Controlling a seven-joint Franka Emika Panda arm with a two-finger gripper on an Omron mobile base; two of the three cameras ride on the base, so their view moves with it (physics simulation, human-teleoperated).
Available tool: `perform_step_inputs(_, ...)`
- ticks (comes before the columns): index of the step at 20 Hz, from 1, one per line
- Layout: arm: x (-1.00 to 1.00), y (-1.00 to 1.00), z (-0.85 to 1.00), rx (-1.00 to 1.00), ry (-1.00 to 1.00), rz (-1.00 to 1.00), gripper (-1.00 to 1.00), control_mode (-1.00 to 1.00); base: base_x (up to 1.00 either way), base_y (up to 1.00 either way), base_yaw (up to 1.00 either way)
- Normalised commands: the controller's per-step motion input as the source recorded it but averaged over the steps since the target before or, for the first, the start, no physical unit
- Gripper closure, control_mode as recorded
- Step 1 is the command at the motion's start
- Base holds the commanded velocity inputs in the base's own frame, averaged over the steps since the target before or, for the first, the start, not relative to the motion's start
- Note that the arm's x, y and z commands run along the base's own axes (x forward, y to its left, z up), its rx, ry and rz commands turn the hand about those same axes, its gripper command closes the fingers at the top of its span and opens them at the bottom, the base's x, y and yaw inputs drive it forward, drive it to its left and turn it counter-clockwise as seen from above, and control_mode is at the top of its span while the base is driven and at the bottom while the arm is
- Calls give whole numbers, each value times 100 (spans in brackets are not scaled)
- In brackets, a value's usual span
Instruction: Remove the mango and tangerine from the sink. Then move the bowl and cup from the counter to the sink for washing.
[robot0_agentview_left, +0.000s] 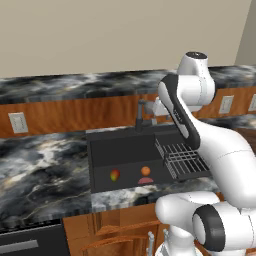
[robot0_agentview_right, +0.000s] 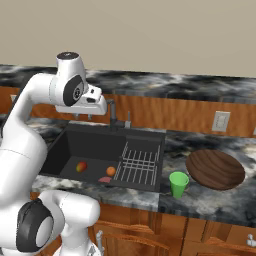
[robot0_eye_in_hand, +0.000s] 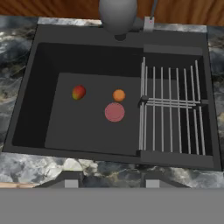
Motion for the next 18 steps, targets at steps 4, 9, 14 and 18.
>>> perform_step_inputs(4, -8, 0, 0, 0, -2, 2, -100, -100, 0, 0, 0)
perform_step_inputs(9, -24, 3, 0, 0, -9, 1, -100, -100, 0, 0, 0)
perform_step_inputs(14, -25, 12, 0, 0, -3, 0, -100, -100, 0, 0, 0)
perform_step_inputs(18, -23, 17, 0, 0, 0, -1, -100, -100, 0, 0, 0)
